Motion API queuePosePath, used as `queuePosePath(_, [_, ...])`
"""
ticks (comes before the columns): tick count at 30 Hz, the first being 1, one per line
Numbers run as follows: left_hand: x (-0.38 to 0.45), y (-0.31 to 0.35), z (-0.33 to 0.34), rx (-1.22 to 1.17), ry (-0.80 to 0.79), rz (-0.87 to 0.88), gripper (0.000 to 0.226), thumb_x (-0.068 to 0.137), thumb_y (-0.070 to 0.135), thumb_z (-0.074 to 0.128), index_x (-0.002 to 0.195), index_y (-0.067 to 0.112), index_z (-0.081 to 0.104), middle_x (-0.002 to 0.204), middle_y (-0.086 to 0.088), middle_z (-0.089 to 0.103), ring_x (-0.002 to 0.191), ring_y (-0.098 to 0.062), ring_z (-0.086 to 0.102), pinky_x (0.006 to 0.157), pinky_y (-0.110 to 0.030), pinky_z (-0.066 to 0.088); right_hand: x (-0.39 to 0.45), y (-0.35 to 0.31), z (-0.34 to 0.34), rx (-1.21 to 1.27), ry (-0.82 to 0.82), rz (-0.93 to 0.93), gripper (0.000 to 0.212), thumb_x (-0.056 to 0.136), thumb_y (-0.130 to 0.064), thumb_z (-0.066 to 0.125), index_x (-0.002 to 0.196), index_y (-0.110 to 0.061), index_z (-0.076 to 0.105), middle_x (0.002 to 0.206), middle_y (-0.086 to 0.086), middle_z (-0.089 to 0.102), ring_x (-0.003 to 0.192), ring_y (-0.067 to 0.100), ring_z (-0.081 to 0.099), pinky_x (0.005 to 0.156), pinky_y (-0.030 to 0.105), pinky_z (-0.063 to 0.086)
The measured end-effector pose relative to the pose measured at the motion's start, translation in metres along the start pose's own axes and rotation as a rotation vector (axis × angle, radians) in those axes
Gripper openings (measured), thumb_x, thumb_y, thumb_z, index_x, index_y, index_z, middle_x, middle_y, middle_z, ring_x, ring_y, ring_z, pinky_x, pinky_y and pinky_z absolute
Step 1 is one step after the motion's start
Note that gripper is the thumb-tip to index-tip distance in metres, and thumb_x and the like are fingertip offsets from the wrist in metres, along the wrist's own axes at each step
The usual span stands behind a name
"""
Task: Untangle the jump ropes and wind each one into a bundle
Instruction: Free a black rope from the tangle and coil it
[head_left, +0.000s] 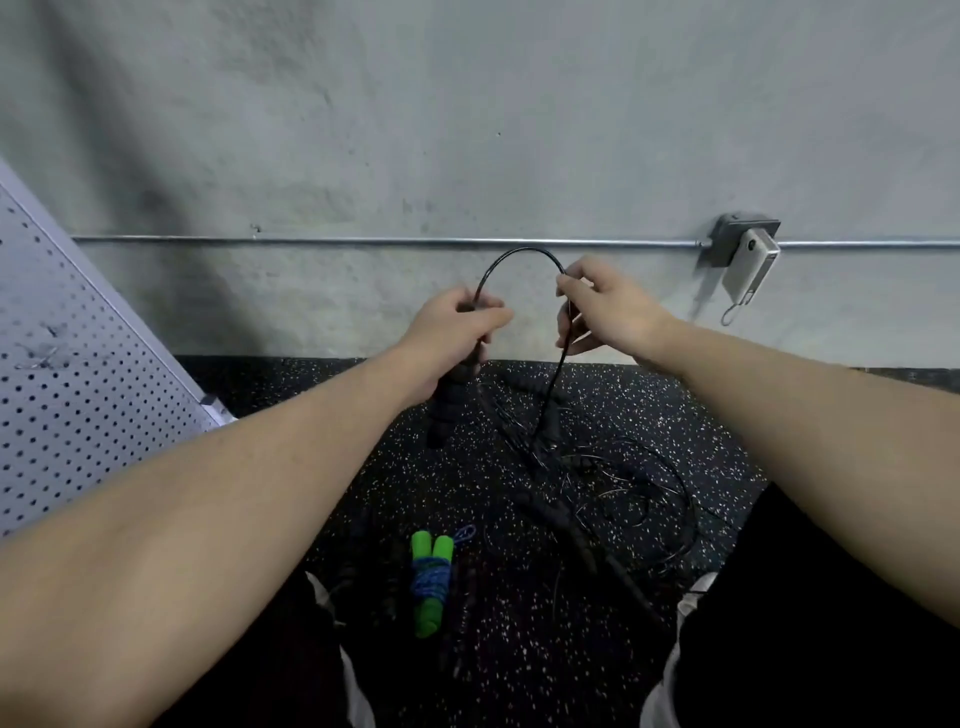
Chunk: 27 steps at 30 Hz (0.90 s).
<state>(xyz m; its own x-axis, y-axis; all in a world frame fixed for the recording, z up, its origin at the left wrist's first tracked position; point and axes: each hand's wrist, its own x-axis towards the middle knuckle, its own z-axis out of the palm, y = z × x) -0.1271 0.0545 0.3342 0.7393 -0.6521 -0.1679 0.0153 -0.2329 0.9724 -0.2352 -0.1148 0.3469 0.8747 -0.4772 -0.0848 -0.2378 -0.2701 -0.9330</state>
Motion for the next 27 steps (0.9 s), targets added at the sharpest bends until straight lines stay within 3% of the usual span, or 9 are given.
queuePosePath(3, [0.005,-0.007,0.014,0.073,-0.069,-0.025,0.016,0.091,0.016,0.074,0.106,0.016,0.069,0.087,-0.003,0.067,0.052,-0.013,0.056,0.049,-0.027,0.047,0.009,-0.005,-0.006,-0.026,0.059,-0.031,0.015,0.104,-0.028,0.046,0.1,-0.017,0.055,0.061,0.004,0.058,0.055,0.02,0.063,0.062,0.043,0.059])
queuePosePath(7, [0.018,-0.018,0.032,0.114,-0.137,-0.025,0.017,0.09,0.016,0.076,0.105,0.022,0.073,0.098,0.002,0.074,0.066,-0.013,0.063,0.056,-0.025,0.049,0.022,-0.019,-0.012,0.043,0.172,-0.069,0.014,0.102,-0.024,0.05,0.103,-0.016,0.061,0.057,0.002,0.057,0.051,0.019,0.06,0.049,0.034,0.058])
queuePosePath(9, [0.023,-0.02,0.04,0.12,-0.195,-0.044,0.018,0.091,0.013,0.075,0.104,0.024,0.072,0.1,0.0,0.075,0.062,-0.011,0.062,0.056,-0.027,0.049,0.027,-0.024,-0.013,0.082,0.182,-0.053,0.013,0.101,-0.023,0.051,0.102,-0.016,0.062,0.057,0.001,0.056,0.048,0.018,0.059,0.047,0.032,0.056])
queuePosePath(15, [0.034,-0.019,0.057,0.089,-0.232,-0.051,0.014,0.09,0.014,0.078,0.097,0.015,0.066,0.088,-0.003,0.079,0.062,-0.012,0.067,0.059,-0.027,0.051,0.035,-0.025,-0.016,0.117,0.201,-0.069,0.017,0.101,-0.025,0.052,0.096,-0.019,0.067,0.058,0.0,0.056,0.046,0.017,0.057,0.048,0.031,0.053])
queuePosePath(18, [0.041,-0.014,0.06,-0.031,-0.145,-0.003,0.012,0.091,0.008,0.075,0.089,0.014,0.064,0.085,-0.007,0.079,0.066,-0.011,0.07,0.062,-0.024,0.051,0.039,-0.023,-0.024,0.277,0.218,-0.013,0.029,0.105,-0.034,0.043,0.11,-0.017,0.066,0.067,0.003,0.064,0.057,0.017,0.06,0.056,0.032,0.057])
queuePosePath(20, [0.048,-0.007,0.06,-0.146,-0.08,0.04,0.013,0.09,0.006,0.075,0.086,0.013,0.065,0.085,-0.007,0.078,0.079,-0.017,0.075,0.077,-0.032,0.058,0.041,-0.014,-0.03,0.312,0.164,0.09,0.035,0.105,-0.031,0.034,0.125,-0.017,0.058,0.085,0.006,0.07,0.075,0.022,0.067,0.065,0.037,0.061])
queuePosePath(22, [0.054,0.002,0.058,-0.286,-0.03,0.057,0.013,0.089,0.005,0.076,0.087,0.013,0.065,0.089,-0.012,0.077,0.089,-0.028,0.076,0.091,-0.043,0.06,0.041,0.003,-0.034,0.128,0.024,0.176,0.037,0.105,-0.023,0.033,0.138,-0.018,0.048,0.106,0.005,0.069,0.098,0.025,0.067,0.081,0.044,0.062])
queuePosePath(25, [0.057,0.017,0.052,-0.45,-0.029,0.048,0.013,0.092,0.005,0.071,0.089,0.013,0.061,0.089,-0.014,0.078,0.085,-0.032,0.075,0.088,-0.047,0.061,0.03,0.025,-0.037,-0.35,-0.373,0.17,0.036,0.106,-0.021,0.04,0.141,-0.026,0.047,0.122,-0.008,0.062,0.112,0.015,0.062,0.09,0.039,0.058])
queuePosePath(27, [0.057,0.021,0.05,-0.494,-0.027,0.048,0.014,0.094,0.005,0.068,0.088,0.014,0.06,0.086,-0.014,0.077,0.079,-0.031,0.075,0.082,-0.045,0.063,0.024,0.029,-0.036,-0.514,-0.492,0.138,0.031,0.105,-0.024,0.048,0.135,-0.024,0.054,0.116,-0.013,0.065,0.104,0.007,0.065,0.092,0.038,0.057])
